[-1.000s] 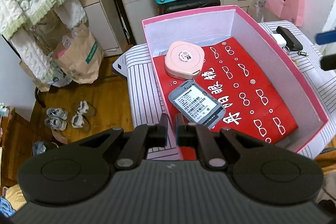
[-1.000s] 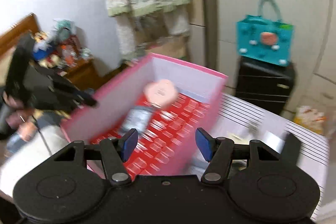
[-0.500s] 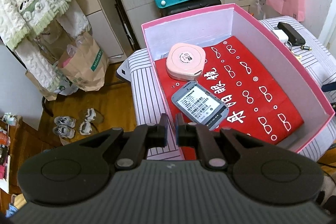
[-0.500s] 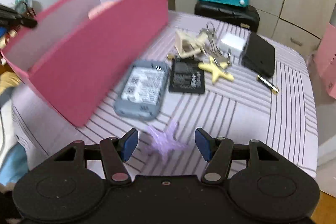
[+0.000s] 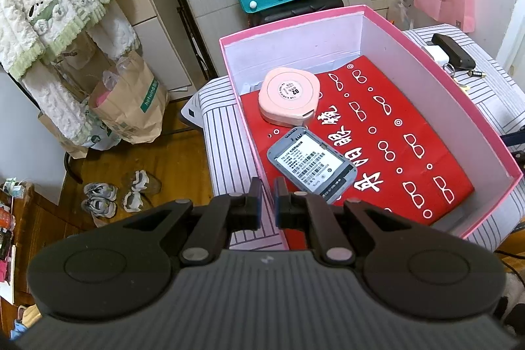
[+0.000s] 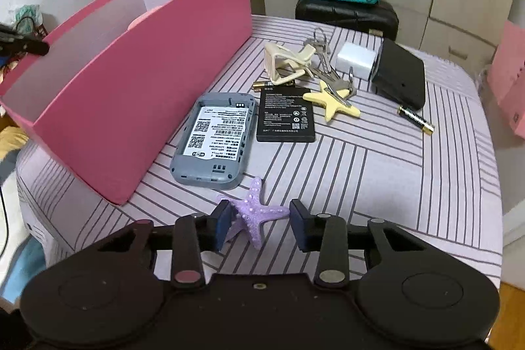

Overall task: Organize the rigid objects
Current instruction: 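Grasp the purple starfish with the right gripper, then carry the purple starfish into the box and release it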

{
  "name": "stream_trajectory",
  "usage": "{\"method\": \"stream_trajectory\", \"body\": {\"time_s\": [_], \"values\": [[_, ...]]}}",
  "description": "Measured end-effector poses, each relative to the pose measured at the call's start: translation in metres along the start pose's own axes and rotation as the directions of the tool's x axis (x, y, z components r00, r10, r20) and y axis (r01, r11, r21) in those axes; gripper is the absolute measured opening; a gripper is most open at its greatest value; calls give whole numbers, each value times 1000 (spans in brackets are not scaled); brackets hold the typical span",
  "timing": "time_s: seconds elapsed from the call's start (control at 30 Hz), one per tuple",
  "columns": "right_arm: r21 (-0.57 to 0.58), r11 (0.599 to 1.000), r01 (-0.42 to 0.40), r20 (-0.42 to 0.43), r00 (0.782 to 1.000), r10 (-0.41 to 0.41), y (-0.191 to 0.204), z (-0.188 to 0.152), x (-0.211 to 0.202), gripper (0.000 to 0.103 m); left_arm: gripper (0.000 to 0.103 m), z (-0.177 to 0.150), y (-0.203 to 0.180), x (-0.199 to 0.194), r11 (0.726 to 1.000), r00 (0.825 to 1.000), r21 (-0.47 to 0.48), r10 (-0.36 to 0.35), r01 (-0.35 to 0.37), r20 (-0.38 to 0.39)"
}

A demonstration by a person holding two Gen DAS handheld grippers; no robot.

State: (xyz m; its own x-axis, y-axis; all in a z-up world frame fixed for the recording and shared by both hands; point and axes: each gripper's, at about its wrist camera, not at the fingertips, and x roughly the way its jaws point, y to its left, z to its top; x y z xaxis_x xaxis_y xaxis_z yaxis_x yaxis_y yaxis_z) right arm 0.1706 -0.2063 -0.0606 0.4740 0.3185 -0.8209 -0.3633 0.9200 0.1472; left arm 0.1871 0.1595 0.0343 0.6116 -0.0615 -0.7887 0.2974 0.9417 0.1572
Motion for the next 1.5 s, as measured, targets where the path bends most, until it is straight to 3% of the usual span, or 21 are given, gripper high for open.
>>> {"method": "stream_trajectory", "body": {"time_s": [0.13,0.37,0.53,0.6,0.67,0.77,0.87,1.0,1.2,1.37,1.43,1.5], "values": [[14,1000,2,25,1000,-2,-4,10,-9,44,6,0,0,0,1000,1000,-2,-5,5,1],[-74,997,32,170,985,-19,13,54,-60,44,7,-1,-2,2,1000,1000,9,-3,3,-2],[-192,977,-89,205,970,129,51,93,-75,44,7,-1,-3,4,1000,1000,6,-5,5,-3],[-249,957,-151,171,965,197,72,110,-67,44,7,-1,-4,3,1000,1000,6,-4,4,-4],[-313,935,-167,123,969,214,92,125,-46,44,7,0,-4,4,1000,1000,2,-5,5,-6],[-393,915,-90,39,993,114,115,146,-2,44,7,0,-4,4,1000,1000,-7,-8,8,-10],[-401,909,-110,-68,994,90,125,169,37,44,7,0,-1,3,1000,1000,-14,-15,15,-9],[-413,901,-130,-184,981,57,144,180,74,44,7,0,4,2,999,999,-28,-32,32,-10],[-340,924,-174,-334,941,54,156,181,112,41,7,1,6,2,998,999,-36,-45,45,-8],[-221,947,-235,-387,912,136,157,183,118,40,7,0,7,0,998,999,-42,-52,52,-2],[-232,945,-230,-370,919,132,158,182,118,40,7,0,8,0,997,998,-46,-55,55,0],[-259,944,-203,-310,943,117,157,182,113,40,7,0,10,0,997,998,-48,-59,59,2]]}}
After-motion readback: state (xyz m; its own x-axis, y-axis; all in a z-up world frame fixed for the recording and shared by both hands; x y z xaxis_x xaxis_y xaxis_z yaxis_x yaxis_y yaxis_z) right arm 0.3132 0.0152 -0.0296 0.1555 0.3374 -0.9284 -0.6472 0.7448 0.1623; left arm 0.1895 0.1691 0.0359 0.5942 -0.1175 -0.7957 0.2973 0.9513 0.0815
